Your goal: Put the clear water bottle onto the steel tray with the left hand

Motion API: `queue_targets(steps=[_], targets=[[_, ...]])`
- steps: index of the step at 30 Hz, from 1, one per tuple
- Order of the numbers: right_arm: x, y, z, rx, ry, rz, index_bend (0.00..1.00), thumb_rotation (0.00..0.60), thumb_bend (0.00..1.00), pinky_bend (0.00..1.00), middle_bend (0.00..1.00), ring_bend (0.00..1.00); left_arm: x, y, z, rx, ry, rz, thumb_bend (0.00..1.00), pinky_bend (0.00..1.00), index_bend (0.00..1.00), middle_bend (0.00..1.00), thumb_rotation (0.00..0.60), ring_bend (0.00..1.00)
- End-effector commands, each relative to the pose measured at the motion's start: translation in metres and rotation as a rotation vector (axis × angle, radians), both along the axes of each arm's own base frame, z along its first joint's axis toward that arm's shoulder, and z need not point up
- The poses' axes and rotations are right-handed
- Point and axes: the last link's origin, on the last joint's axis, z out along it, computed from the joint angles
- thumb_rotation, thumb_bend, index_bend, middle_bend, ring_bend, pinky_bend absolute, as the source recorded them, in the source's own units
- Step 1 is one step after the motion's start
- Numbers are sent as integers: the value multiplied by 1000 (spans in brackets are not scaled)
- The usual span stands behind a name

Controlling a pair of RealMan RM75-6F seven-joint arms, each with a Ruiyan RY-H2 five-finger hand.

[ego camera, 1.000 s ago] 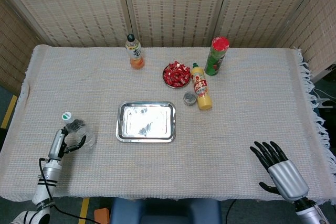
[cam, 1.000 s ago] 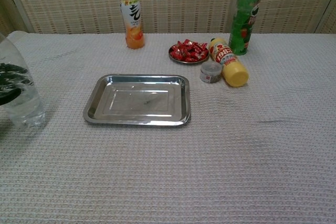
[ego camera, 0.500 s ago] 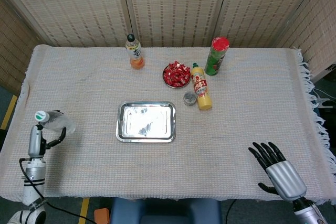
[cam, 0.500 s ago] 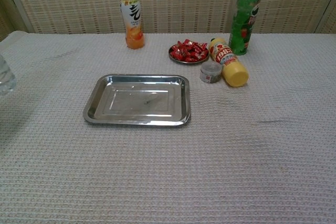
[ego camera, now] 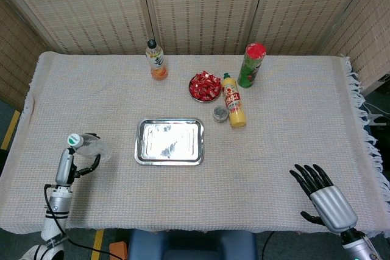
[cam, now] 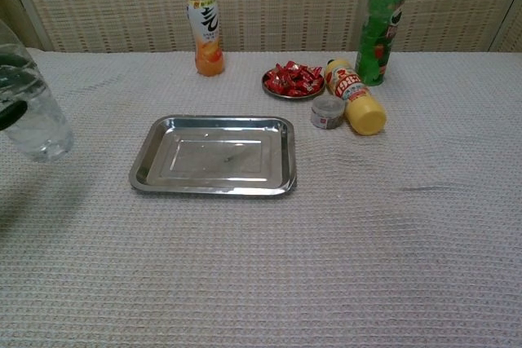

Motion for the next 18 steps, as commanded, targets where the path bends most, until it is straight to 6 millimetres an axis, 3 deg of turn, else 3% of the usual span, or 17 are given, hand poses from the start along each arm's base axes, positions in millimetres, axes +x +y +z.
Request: queue_targets(steps=[1, 4, 7, 14, 16, 18], targets=[[0, -1, -2, 6, 5, -3, 0, 600, 8, 0, 0, 0, 20, 4, 46, 186, -41, -115, 498, 337, 351, 353, 600, 228], [0, -1, -3, 8, 6, -2, 0, 600, 8, 0, 0, 0, 40, 0, 71, 266, -54, -169, 499, 336, 348, 350, 600, 227], [1, -1, -4, 9, 7, -2, 0, 600, 7, 0, 0, 0, 47, -3, 71, 238, -14, -166, 499, 321, 333, 334, 600, 212], [1, -1, -2, 2, 5, -3, 0, 600, 8, 0, 0, 0, 6, -10, -9, -94, 45, -13, 499, 319, 329, 329, 600, 208], [1, -1, -1, -1, 1, -3, 0, 600, 8, 0, 0, 0, 3, -7, -19, -129, 47, -18, 498, 318, 326, 328, 600, 207], [1, 0, 2, -8, -5, -1, 0, 600, 7, 0, 0, 0, 11, -2, -16, -100, 33, -60, 497, 318, 326, 328, 600, 206]])
